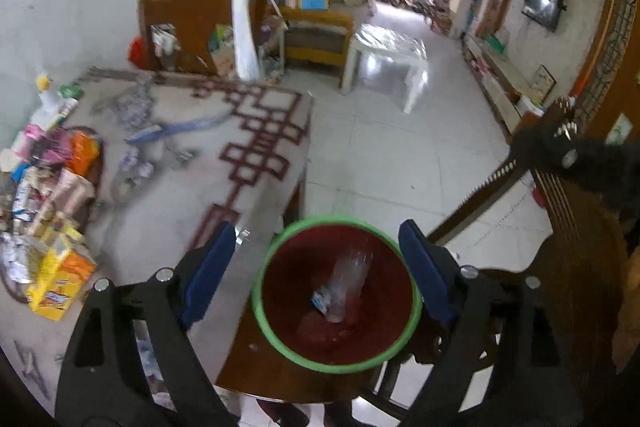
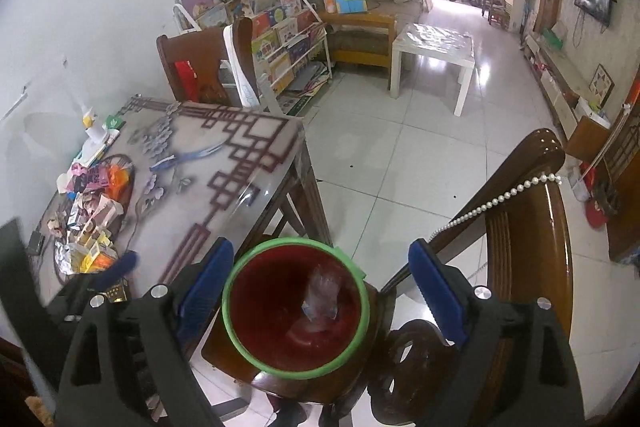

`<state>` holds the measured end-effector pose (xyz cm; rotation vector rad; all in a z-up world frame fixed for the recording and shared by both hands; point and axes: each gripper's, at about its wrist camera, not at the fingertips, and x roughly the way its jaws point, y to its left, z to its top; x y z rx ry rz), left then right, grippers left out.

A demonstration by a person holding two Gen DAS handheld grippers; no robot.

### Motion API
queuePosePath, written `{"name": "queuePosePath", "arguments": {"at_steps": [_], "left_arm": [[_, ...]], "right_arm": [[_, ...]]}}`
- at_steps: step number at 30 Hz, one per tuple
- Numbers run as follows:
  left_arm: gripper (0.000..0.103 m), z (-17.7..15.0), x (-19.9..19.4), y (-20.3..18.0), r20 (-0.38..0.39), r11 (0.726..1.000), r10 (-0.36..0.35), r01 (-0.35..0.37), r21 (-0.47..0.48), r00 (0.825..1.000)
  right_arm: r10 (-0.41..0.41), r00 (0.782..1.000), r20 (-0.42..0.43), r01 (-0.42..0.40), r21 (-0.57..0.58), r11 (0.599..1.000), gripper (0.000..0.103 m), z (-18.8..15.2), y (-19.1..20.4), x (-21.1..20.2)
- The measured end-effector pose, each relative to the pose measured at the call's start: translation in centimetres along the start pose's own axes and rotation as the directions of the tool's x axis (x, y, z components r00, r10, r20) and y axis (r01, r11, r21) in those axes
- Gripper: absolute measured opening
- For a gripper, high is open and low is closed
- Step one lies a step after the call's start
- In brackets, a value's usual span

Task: Collect trash
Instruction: 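Open both grippers to drop the bottle and wrapper into the bin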

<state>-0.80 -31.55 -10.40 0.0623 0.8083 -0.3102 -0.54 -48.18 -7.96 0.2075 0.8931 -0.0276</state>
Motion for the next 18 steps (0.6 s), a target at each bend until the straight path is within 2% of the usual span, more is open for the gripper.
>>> {"name": "queuePosePath", "arguments": {"at_steps": [4,9,18], "left_arm": [[0.081,1.3,-2.8,0.4,0.048,0.998,0.056,-0.056,0.002,0.997],[0.081,2.8,-5.5,2.0,0.092,0.996,0.083,-0.079,-0.045,0.992],[0.081,4.1,-8.8,4.9,0.153,0.993,0.089,-0.076,-0.09,0.984]], "right_arm": [[0.005,1.0,-0.011,-0.005,0.004,1.0,0.086,0.0,0.1,0.2],[0.007,1.0,-0.009,-0.007,-0.026,1.0,0.086,-0.1,1.5,-0.1],[-0.005,1.0,-0.024,0.003,-0.082,0.997,0.087,0.0,4.9,0.4]]}}
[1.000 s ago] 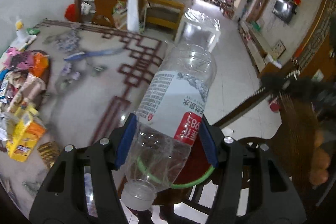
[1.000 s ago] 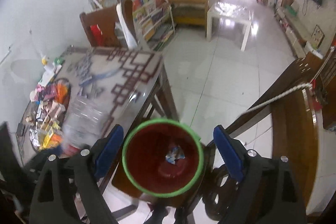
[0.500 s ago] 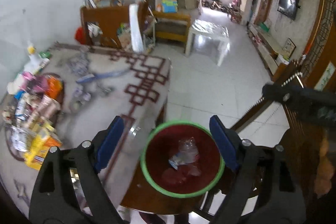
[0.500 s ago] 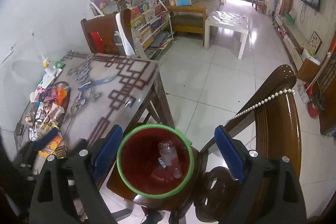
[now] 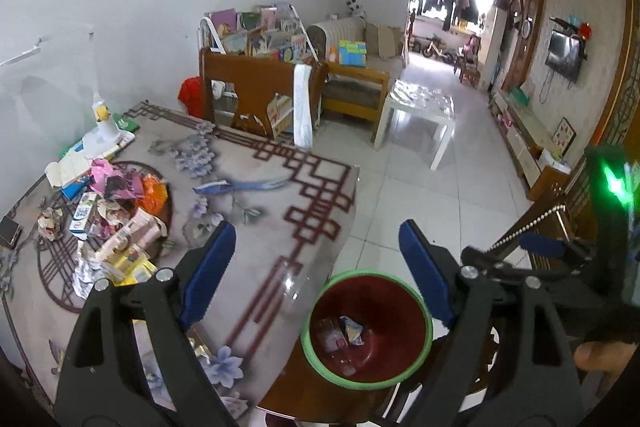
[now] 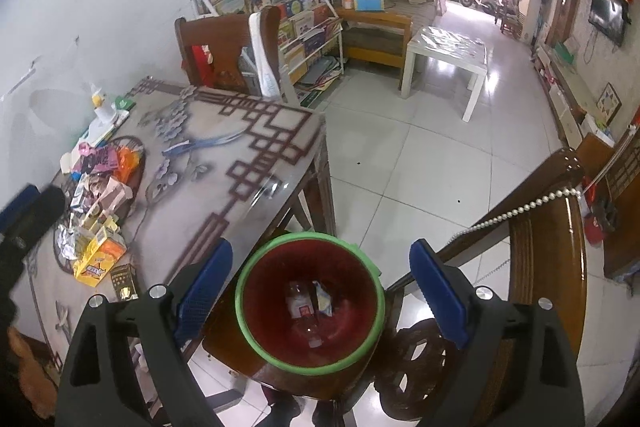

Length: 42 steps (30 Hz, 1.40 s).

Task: Collect trash
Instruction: 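Open both grippers to drop the bottle and wrapper into the bin, then grasp the crumpled foil with the left gripper while the right gripper grasps the pink bag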

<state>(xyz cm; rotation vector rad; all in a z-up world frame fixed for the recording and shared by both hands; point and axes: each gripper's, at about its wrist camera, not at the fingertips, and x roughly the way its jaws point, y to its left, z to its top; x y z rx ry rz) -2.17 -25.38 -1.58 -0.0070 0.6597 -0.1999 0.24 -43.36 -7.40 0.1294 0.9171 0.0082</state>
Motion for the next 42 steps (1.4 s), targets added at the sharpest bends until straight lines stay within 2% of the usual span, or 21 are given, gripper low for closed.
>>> {"name": "queuePosePath", "arguments": {"at_steps": [9,17,21,26,29,34,36,38,42], "left_arm": [[0.081,1.1,-1.3,4.5,0.062,0.999,0.035,-0.035,-0.004,0.997],[0.081,1.1,-0.7,9.1,0.055,0.999,0.033,-0.033,-0.008,0.998],[0.081,0.2,0.6,12.3,0.017,0.999,0.048,-0.048,-0.014,0.999],[0.081,-2.1,2.4,17.7,-0.07,0.992,0.106,-0.11,-0.055,0.992],[0.081,-3.6,3.1,21.3,-0.122,0.981,0.164,-0.175,-0.081,0.979],[0.081,-6.1,4.8,28.0,-0.219,0.944,0.258,-0.293,-0.148,0.941],[0.081,-7.0,5.3,30.3,-0.255,0.93,0.266,-0.317,-0.187,0.93],[0.081,-7.5,5.6,31.6,-0.267,0.925,0.255,-0.315,-0.211,0.929],[0.081,-8.4,7.0,31.9,-0.293,0.944,0.202,-0.266,-0.196,0.934]], "right_arm": [[-0.002,1.0,-0.022,0.002,-0.03,1.0,0.087,0.5,4.2,1.1],[-0.011,0.999,-0.047,0.01,-0.037,0.999,0.088,0.4,8.7,2.9],[-0.001,0.998,-0.06,-0.001,-0.03,1.0,0.088,0.4,11.1,4.0],[0.026,0.996,-0.088,-0.028,-0.027,0.999,0.088,0.3,13.5,5.3],[0.033,0.994,-0.101,-0.035,-0.024,0.999,0.088,0.4,14.6,6.0],[0.038,0.992,-0.117,-0.042,-0.029,0.999,0.088,0.9,15.9,7.0],[0.038,0.991,-0.128,-0.042,-0.034,0.999,0.088,1.1,16.5,7.5],[0.039,0.989,-0.139,-0.045,-0.039,0.998,0.088,1.3,17.0,8.2],[0.049,0.985,-0.163,-0.057,-0.044,0.997,0.088,2.2,18.3,9.8]]}}
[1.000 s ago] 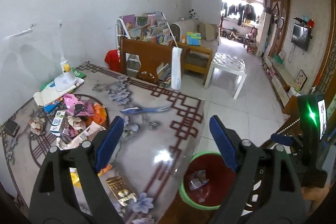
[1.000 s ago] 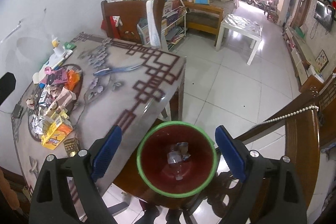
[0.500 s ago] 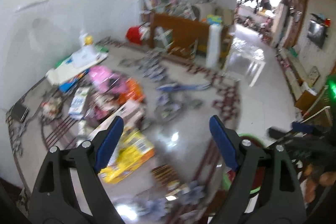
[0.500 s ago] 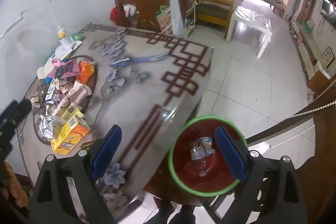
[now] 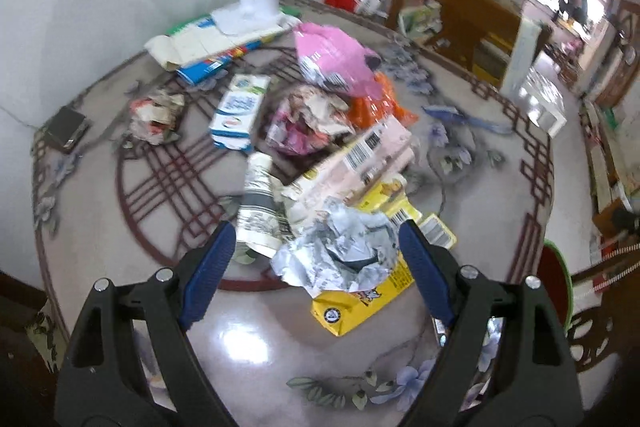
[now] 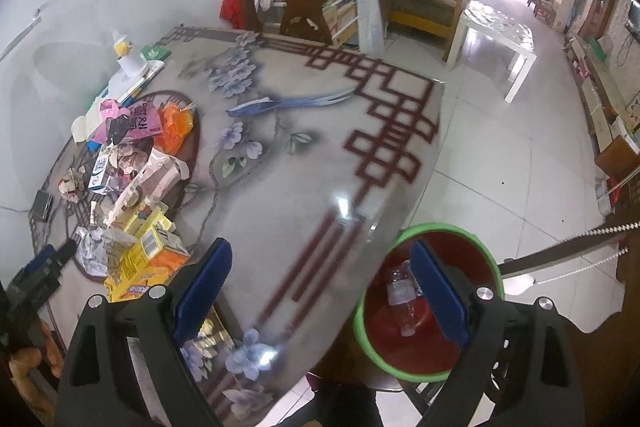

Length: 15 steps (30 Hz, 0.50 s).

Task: Collect trash
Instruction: 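Grasp the crumpled foil with the left gripper while the right gripper grasps the pink bag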

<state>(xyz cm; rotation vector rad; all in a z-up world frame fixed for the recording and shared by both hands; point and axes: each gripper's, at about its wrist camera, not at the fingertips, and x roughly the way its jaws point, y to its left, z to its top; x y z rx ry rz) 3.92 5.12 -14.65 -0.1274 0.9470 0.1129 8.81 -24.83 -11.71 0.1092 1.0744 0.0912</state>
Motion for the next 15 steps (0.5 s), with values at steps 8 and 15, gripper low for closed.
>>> {"name": "queuePosePath", "arguments": {"at_steps": [8,15], "left_arm": [[0.064,-0.3,4.4,-0.8,-0.085,0.997,-0.081,0.081,0.001,0.993],[0.041,0.3,3.4,0.4,-0.037,0.987,-0.143,0.139,-0.085,0.989]], "right_arm": [[0.018,0.999,-0.043,-0.021,-0.075,0.997,0.088,2.5,4.0,3.2],[0.135,0.99,-0.039,-0.14,-0.204,0.969,0.088,6.6,10.3,5.3]]}}
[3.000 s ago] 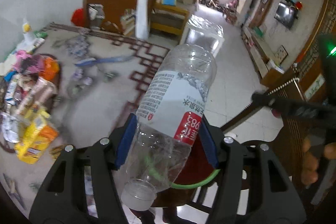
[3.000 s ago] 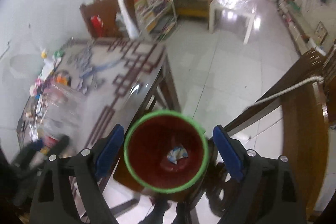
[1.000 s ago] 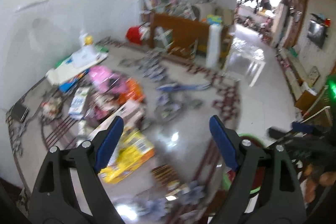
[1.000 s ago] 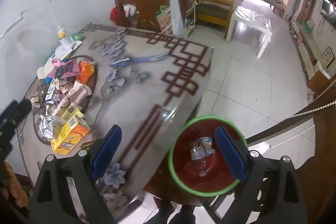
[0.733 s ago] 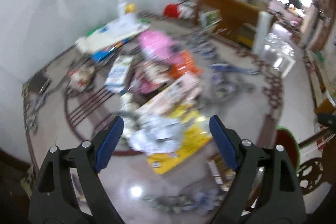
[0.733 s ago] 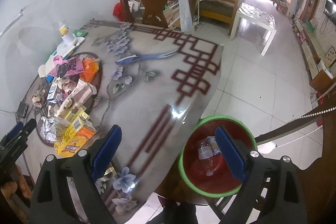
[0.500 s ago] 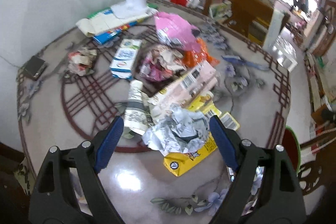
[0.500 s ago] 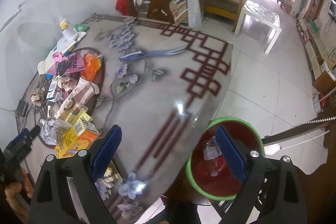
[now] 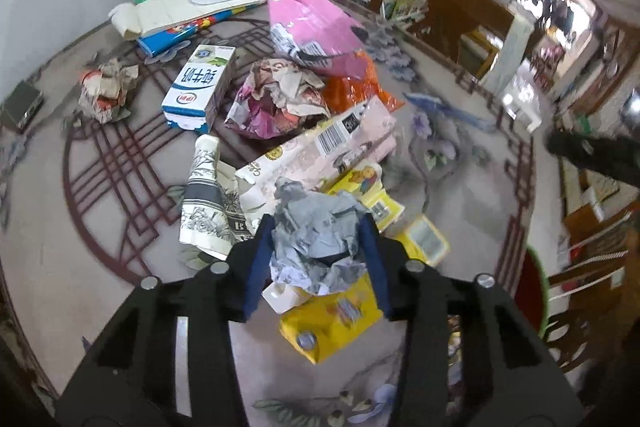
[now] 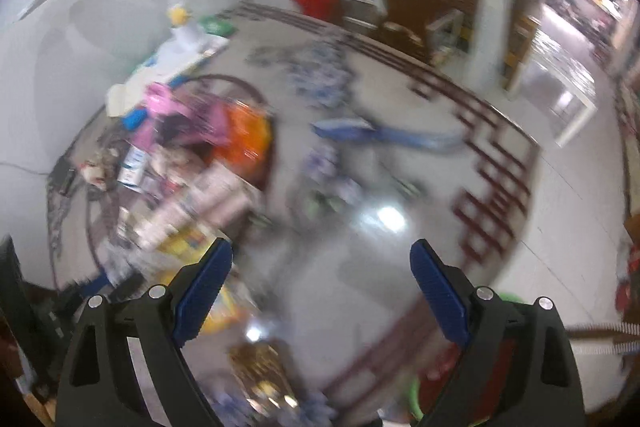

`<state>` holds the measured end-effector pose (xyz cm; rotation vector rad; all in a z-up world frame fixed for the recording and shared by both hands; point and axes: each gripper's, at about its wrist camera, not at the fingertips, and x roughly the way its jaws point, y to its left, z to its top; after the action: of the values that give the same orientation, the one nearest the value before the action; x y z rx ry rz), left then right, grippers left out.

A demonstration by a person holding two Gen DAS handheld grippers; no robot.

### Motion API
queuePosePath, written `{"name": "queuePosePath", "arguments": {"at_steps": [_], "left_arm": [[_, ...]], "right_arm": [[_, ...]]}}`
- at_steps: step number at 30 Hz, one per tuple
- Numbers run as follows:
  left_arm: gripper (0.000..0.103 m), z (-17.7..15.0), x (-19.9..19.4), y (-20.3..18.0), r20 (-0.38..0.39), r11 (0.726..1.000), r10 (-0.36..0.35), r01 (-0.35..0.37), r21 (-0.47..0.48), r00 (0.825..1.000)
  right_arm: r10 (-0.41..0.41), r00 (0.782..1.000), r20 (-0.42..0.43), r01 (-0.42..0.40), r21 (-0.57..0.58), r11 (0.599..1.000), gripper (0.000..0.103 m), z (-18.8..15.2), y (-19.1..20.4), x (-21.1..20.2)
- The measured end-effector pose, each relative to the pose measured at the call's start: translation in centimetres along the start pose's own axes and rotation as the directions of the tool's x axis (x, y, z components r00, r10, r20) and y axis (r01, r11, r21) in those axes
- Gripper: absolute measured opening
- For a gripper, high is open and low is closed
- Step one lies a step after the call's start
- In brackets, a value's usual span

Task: Collect trash
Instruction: 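Grasp the crumpled foil with the left gripper while the right gripper grasps the pink bag, then carry the foil and pink bag over the red bin with both grippers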

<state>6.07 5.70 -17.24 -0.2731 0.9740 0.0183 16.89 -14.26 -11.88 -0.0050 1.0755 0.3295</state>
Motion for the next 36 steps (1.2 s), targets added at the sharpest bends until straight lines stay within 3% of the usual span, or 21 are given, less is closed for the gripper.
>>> {"name": "queuePosePath", "arguments": {"at_steps": [5,10,17,21,23,26,36], "left_arm": [[0.041,0.2,-0.6,1.0,0.014,0.999,-0.016,0.016,-0.045,1.0],[0.041,0.5,-0.7,1.9,0.021,0.996,-0.007,0.009,-0.086,1.0],[0.041,0.4,-1.1,2.9,0.035,0.994,0.009,-0.005,-0.111,0.999],[0.041,0.3,-1.0,3.4,0.032,0.992,0.011,-0.007,-0.128,0.999],[0.041,0.2,-0.8,3.6,0.029,0.991,0.01,-0.006,-0.134,1.0],[0.041,0.2,-0.7,3.6,0.024,0.99,0.008,-0.004,-0.139,1.0],[0.041,0.4,-2.5,2.8,0.07,0.991,0.02,-0.01,-0.137,0.997]], "right_arm": [[0.101,0.994,0.041,-0.098,-0.082,0.992,0.088,5.8,4.3,2.2],[0.149,0.989,0.006,-0.145,-0.173,0.974,0.088,11.0,9.4,6.8],[0.125,0.989,-0.083,-0.144,-0.293,0.945,0.085,12.5,13.9,12.9],[0.103,0.988,-0.115,-0.136,-0.337,0.931,0.064,11.8,15.0,14.6],[0.101,0.987,-0.122,-0.138,-0.355,0.924,0.027,11.3,15.3,14.9],[0.114,0.988,-0.101,-0.143,-0.365,0.92,0.012,10.7,15.3,14.1],[0.215,0.976,0.047,-0.182,-0.371,0.91,0.01,9.7,14.0,4.3]]}}
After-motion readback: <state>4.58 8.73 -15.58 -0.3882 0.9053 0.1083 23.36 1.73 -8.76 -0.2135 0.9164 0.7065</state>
